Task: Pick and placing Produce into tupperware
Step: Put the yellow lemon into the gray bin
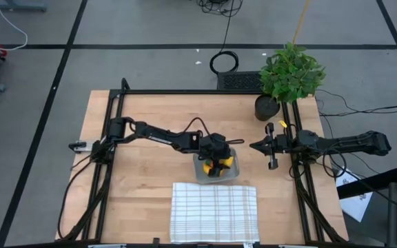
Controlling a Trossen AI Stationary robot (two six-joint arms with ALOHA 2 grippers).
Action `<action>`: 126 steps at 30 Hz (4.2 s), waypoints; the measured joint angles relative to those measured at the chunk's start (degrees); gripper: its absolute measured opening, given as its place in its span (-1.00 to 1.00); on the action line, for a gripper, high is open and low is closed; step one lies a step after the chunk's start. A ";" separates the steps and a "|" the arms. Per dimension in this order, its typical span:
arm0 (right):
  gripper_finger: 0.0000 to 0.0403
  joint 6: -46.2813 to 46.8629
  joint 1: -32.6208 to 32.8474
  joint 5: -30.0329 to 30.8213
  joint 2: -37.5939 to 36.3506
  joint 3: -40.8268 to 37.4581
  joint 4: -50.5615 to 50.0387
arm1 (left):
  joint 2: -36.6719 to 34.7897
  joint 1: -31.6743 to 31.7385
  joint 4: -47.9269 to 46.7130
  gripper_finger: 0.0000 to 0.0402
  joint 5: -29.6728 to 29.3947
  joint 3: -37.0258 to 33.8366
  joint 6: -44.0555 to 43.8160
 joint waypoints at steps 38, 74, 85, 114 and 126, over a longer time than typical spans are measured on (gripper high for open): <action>-1.00 -0.20 0.02 -0.02 0.02 -0.02 -0.74 | 0.09 -1.91 -1.53 0.14 0.94 -0.06 25.72; -1.00 -0.68 0.00 0.00 0.02 -0.01 -0.84 | 0.02 1.13 -1.24 0.14 3.55 -0.06 23.66; -1.00 -0.87 0.00 0.00 0.00 0.00 -0.66 | 2.21 0.93 1.34 0.14 3.50 -0.10 25.33; -1.00 -1.29 0.00 0.00 -0.02 -0.02 -0.38 | 2.69 0.74 0.89 0.14 9.33 -0.10 23.73; -1.00 -1.74 0.00 0.00 -0.02 -0.01 -0.38 | 2.69 0.58 -0.38 0.14 12.33 -0.10 24.19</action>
